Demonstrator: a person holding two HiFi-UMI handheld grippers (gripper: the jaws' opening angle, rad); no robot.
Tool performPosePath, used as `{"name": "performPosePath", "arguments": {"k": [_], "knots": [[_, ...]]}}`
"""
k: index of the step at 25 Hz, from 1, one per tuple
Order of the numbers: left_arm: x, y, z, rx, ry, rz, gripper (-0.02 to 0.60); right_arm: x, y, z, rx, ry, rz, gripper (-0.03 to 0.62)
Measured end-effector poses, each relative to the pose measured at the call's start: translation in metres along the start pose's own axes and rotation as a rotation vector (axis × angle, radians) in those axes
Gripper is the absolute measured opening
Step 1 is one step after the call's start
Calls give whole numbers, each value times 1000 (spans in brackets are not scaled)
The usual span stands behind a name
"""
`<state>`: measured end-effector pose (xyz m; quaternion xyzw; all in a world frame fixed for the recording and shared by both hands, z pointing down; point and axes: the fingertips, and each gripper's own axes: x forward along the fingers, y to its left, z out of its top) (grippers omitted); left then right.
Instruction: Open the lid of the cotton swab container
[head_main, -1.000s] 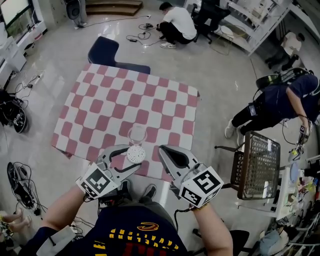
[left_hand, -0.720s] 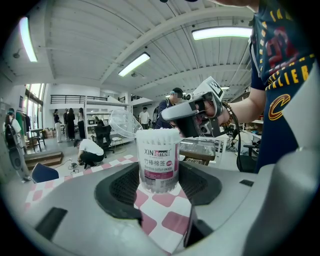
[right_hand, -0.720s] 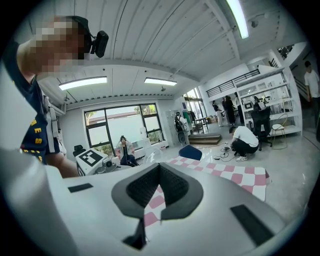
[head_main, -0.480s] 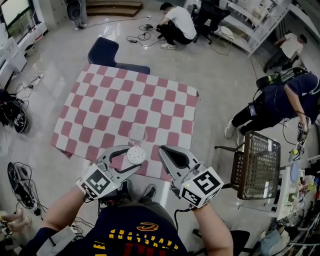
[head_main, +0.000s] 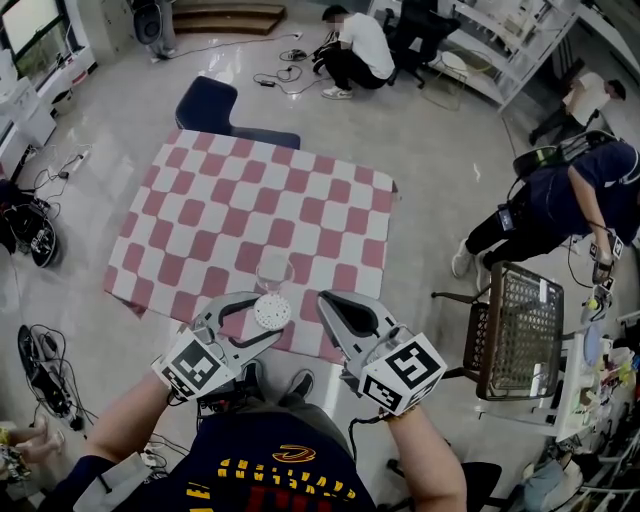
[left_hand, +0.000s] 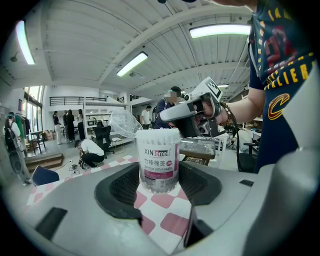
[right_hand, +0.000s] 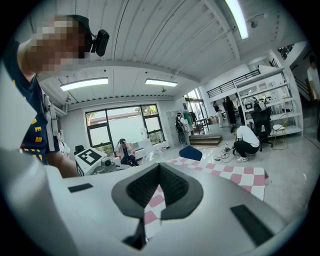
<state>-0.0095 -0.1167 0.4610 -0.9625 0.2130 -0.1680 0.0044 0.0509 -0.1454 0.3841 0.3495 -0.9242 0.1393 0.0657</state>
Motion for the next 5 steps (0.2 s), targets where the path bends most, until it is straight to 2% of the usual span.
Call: {"name": "performPosePath", "arguments": {"k": [5], "knots": [[6,-3,2,4,1,-2,249,-3,-8,-2,3,-1,-2,11]]}}
